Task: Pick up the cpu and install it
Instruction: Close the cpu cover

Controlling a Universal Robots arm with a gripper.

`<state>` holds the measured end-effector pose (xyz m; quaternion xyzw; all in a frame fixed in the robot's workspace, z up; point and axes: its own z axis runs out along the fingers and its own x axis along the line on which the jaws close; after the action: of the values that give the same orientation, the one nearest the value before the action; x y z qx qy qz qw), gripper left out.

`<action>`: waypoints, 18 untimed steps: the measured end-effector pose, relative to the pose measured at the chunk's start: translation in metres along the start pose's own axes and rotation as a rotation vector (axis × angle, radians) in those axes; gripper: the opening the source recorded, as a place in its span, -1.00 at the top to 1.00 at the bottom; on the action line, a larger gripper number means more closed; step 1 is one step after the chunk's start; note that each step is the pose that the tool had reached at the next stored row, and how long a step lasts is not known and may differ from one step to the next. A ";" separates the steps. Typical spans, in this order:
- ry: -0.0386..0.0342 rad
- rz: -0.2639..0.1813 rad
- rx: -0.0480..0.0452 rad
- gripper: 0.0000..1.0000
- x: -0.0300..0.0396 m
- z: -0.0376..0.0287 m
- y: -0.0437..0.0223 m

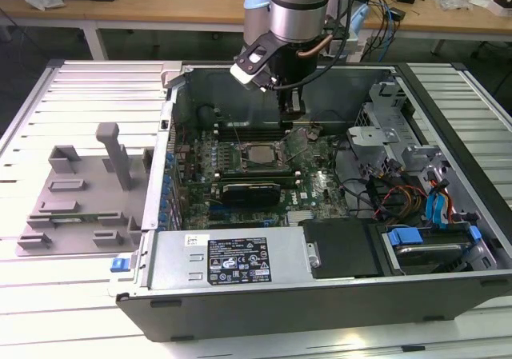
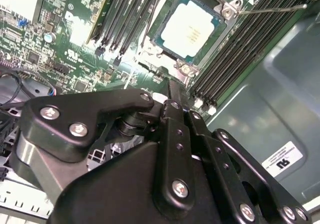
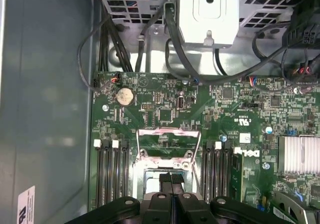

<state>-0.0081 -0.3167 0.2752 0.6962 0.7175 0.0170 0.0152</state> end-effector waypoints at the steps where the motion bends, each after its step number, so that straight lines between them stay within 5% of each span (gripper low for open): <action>1: -0.0001 0.000 0.0001 0.79 0.0000 0.0000 0.0015; 5: 0.0000 0.000 0.0000 0.79 -0.0001 0.0002 0.0039; 9: 0.0001 0.000 0.0006 0.79 -0.0007 0.0013 0.0267; 18: 0.0000 0.000 0.0006 0.79 -0.0013 0.0019 0.0425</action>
<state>0.0344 -0.3166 0.2752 0.6962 0.7175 0.0167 0.0150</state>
